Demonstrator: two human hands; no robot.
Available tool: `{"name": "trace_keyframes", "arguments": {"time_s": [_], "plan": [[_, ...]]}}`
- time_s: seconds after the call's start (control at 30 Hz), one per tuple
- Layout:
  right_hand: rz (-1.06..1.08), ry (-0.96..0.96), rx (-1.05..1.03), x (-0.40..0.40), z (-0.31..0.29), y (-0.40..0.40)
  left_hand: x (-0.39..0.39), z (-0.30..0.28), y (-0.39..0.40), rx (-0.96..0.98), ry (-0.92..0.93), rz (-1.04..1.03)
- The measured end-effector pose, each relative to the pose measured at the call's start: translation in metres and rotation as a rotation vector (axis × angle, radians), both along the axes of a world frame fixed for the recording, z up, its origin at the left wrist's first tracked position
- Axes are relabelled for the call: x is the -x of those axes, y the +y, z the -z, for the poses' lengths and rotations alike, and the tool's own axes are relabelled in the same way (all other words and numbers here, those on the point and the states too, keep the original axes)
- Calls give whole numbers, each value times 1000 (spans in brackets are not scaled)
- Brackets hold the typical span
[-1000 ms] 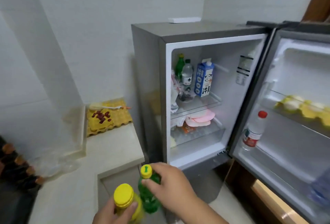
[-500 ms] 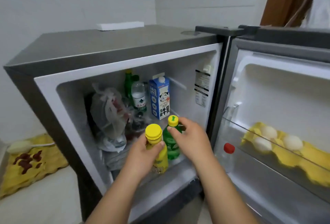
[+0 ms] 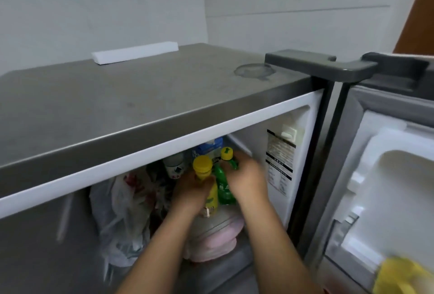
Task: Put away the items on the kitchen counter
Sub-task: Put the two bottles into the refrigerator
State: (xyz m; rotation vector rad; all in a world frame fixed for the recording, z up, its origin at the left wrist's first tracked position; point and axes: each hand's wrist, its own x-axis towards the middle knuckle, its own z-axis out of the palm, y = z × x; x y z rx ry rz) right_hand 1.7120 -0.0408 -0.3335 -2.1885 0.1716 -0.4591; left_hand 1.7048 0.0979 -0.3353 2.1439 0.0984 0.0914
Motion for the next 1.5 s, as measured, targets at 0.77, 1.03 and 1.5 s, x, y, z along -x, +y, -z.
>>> {"name": "trace_keyframes", "arguments": {"time_s": [0.77,1.03,1.5], "plan": [[-48,-23,-135,8,23,12,16,11,9,19,79,25],[16,-2,-210,85,30,22,92,24,49,-24,-116,18],[39,61,-49,349,45,47,340,46,80,100,-23,265]]}}
